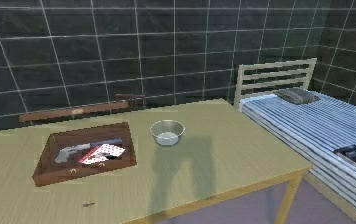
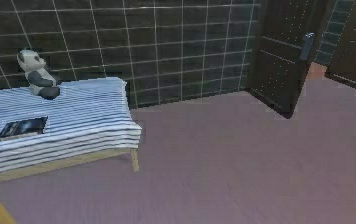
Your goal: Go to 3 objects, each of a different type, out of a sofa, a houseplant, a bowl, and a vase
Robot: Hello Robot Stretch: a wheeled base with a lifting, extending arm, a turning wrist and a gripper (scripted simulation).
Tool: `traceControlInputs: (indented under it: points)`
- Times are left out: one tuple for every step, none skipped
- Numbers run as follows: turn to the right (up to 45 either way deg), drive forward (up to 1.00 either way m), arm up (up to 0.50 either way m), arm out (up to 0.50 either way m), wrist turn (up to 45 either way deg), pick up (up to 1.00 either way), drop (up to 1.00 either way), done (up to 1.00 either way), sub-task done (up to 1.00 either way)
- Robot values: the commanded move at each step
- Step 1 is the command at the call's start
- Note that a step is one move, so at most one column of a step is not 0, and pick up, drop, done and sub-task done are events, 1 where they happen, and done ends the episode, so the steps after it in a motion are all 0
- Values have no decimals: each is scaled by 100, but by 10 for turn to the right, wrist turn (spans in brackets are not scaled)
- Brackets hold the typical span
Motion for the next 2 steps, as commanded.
traceControlInputs:
  points:
    - [0,0,0,0,0,0,0,0,100]
    - [450,0,0,0,0,0,0,0,0]
